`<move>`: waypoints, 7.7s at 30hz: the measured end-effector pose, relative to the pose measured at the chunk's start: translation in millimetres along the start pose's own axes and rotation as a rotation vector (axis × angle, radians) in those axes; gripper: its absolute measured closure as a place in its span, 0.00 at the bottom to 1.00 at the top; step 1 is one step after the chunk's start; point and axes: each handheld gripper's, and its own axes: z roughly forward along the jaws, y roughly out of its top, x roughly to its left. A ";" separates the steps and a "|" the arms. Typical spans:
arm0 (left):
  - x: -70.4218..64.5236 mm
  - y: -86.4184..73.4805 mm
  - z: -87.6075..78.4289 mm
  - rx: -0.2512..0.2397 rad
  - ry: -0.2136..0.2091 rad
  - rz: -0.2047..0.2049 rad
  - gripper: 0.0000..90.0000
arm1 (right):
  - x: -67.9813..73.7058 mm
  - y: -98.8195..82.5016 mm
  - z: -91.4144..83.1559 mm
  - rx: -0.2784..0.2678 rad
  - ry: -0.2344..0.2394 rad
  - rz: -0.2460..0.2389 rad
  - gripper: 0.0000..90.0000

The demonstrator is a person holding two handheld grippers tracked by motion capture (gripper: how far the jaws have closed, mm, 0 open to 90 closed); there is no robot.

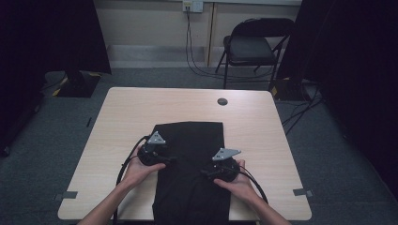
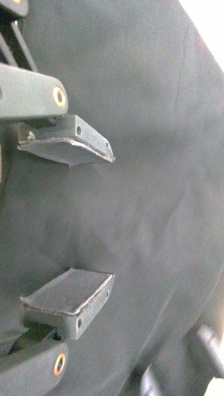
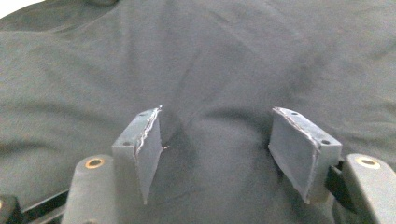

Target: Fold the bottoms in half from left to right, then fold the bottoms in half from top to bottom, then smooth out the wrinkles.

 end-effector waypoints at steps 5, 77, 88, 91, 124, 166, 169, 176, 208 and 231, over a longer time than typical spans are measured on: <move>-1.1 -5.4 3.3 0.026 -0.005 -0.010 0.39 | 14.7 -9.0 -11.7 0.015 0.041 -0.024 0.38; 93.7 94.9 -36.9 -0.315 0.144 -0.119 0.97 | -122.7 140.6 -23.2 -0.212 -0.233 0.115 0.97; 81.7 127.0 -80.5 -0.435 0.169 -0.024 0.97 | -123.5 195.5 -65.8 -0.321 -0.315 0.059 0.97; 70.7 114.7 -79.5 -0.419 0.158 0.006 0.97 | -121.0 180.0 -66.1 -0.333 -0.281 0.075 0.97; -31.0 -5.3 -73.4 -0.289 -0.143 0.001 0.70 | 5.4 4.3 -97.8 -0.250 -0.055 0.086 0.69; -72.3 15.3 -4.4 0.025 -0.257 0.087 0.48 | -20.2 50.2 -55.5 -0.118 0.024 -0.007 0.41; -69.8 20.2 8.8 0.029 -0.220 0.078 0.46 | -37.3 70.8 -30.3 -0.098 0.019 0.012 0.27; -69.4 10.2 25.2 0.046 -0.183 0.089 0.46 | -60.7 84.2 35.5 -0.016 0.011 0.029 0.23; -67.0 -1.1 27.2 -0.028 -0.179 0.051 0.50 | -66.0 58.8 53.8 0.051 0.179 0.043 0.54; -49.5 3.6 35.7 -0.084 -0.139 -0.003 0.55 | -45.7 91.6 22.0 -0.079 0.190 0.002 0.87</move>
